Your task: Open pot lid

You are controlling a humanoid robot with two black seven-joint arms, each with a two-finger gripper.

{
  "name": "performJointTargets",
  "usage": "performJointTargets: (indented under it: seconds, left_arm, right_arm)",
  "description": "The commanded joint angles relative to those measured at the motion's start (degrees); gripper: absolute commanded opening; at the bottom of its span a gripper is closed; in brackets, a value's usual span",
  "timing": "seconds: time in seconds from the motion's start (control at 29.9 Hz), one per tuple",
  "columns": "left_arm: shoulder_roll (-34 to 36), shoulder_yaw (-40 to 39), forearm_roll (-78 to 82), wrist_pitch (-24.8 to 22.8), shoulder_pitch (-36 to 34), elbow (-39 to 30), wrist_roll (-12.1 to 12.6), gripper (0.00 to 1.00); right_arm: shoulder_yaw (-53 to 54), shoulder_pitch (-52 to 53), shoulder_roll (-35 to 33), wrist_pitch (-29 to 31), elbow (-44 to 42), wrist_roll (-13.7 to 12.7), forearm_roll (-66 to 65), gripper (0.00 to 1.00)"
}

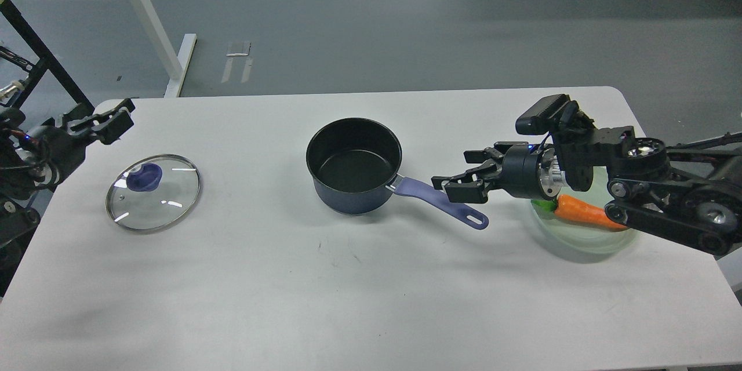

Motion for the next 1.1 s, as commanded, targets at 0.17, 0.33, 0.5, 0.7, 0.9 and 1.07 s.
performJointTargets:
  seconds: [0.17,0.33,0.5,0.7,0.9,1.07]
  left_arm:
    - [-1.08,-2.25,-18.73,-8.43,-3.65,0.09,0.0,0.99]
    - [-5.12,-6.56,-28.06,-11.32,-3.47,0.09,0.0,0.99]
    - [-7.5,-11.57,-35.18,-17.65,-2.77,0.26,0.0,0.99]
    - [-9.52,-13.6,-43.61,-24.68,-1.28,1.58,0.0,0.99]
    - [-13.21,-16.93,-51.44,-30.31,0.75,6.06,0.0,0.99]
    - [-15.67,-21.68,-53.47,-34.36,2.77,7.12,0.0,0.99]
  right_arm:
    - [14.41,-5.82,-4.11,-1.43,-3.47,3.78,26.12,0.99]
    - [18.38,-7.5,-3.94,-1.34,-8.21,3.87,42.91,1.0]
    - [20.66,-8.02,-2.19,-1.69,-16.38,3.87,57.77,1.0]
    - [24.52,-9.51,2.82,-1.43,-29.12,4.4,71.4,1.0]
    - [32.69,-12.77,8.79,-1.52,-39.05,6.95,77.05,1.0]
    - [38.94,-15.66,14.86,-1.52,-44.17,6.95,77.22,1.0]
